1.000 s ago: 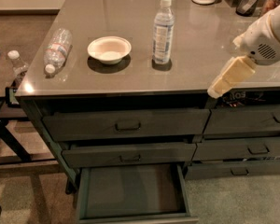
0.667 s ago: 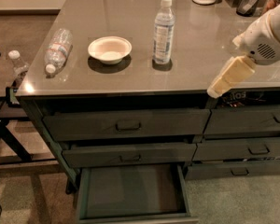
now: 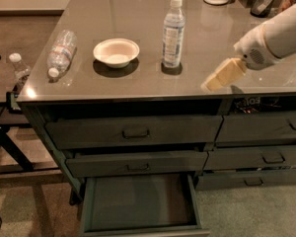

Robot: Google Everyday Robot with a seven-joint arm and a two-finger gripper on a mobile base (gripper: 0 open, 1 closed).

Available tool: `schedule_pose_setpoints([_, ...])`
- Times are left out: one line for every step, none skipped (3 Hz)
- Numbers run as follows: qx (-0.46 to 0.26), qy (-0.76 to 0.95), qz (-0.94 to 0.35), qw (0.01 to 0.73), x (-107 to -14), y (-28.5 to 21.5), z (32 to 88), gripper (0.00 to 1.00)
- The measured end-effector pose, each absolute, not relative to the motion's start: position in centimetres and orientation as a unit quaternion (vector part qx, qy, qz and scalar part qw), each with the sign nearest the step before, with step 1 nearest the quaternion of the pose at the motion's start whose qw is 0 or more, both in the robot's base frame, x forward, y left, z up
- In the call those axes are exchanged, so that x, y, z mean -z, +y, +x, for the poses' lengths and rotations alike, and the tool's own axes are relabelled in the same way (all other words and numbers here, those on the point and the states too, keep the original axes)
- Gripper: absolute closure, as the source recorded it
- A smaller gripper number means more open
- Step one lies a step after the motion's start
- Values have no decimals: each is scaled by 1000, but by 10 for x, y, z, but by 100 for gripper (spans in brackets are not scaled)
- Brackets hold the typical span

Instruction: Place blue plastic bottle into bottom drawer

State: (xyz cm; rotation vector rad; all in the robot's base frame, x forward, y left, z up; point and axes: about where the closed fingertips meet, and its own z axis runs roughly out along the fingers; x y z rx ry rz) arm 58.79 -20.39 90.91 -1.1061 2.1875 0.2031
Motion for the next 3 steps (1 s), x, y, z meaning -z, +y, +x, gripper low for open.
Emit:
schedule_pose_setpoints([-92, 843, -387, 361, -897, -205, 631, 0])
schedule_pose_setpoints([-117, 841, -371, 375, -894, -201, 663, 0])
schedule_pose_setpoints([-117, 840, -370, 379, -896, -202, 667, 0])
